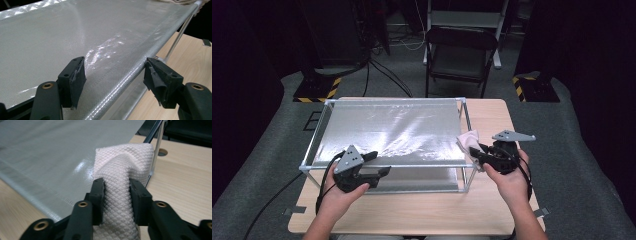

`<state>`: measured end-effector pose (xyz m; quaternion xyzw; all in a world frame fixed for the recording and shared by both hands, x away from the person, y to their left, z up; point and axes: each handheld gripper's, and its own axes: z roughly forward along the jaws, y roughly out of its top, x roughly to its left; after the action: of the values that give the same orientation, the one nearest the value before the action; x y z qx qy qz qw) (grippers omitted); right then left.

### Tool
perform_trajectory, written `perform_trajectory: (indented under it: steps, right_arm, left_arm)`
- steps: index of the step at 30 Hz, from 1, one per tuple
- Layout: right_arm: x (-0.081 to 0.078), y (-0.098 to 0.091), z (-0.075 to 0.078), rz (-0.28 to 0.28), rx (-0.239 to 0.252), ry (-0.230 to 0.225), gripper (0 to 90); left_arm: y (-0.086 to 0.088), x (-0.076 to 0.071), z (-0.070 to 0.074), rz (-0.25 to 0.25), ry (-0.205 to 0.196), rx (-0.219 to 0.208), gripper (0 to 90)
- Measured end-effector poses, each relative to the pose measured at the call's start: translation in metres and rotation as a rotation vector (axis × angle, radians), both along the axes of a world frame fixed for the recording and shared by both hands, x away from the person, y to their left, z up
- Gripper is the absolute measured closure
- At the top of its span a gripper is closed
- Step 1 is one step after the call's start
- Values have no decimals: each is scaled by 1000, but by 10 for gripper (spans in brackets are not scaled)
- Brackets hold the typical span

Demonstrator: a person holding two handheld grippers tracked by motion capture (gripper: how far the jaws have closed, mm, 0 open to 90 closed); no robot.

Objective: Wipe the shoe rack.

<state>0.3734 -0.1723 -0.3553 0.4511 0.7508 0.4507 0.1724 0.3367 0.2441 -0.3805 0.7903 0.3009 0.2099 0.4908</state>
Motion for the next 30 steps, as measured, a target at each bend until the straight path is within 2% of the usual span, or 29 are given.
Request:
perform_trajectory:
  steps: [3,5,7,12,15,19,21,24,26,27,30]
  right_arm:
    - [-15,-8,5,20,35,-46,733]
    - [-26,-13,6,41,46,-55,739]
    - [-36,-14,4,62,36,-48,745]
    - [-59,-19,-5,78,15,-64,757]
    - [-66,-20,-15,105,-4,-39,756]
    - [-61,-13,-42,94,-25,17,715]
    - [-57,-8,-55,78,-29,24,705]
    - [-52,-8,-70,32,-57,-4,686]
    - [-48,-8,-77,27,-41,5,654]
    - [-47,-6,-79,17,-33,6,641]
    - [-50,-4,-71,-1,-17,-57,600]
  left_arm:
    - [0,0,-1,4,1,-14,334]
    - [0,1,-1,2,4,-16,334]
    - [0,1,-2,5,3,-21,334]
    - [0,1,-2,4,8,-27,334]
    - [1,1,-1,-1,14,-17,335]
    - [1,1,-2,1,11,-23,336]
    - [1,1,-2,7,4,-15,337]
    - [1,2,-2,3,7,-11,337]
    - [1,2,-1,2,8,-9,338]
    - [1,2,-1,1,8,-8,339]
    - [1,2,-1,1,9,-7,338]
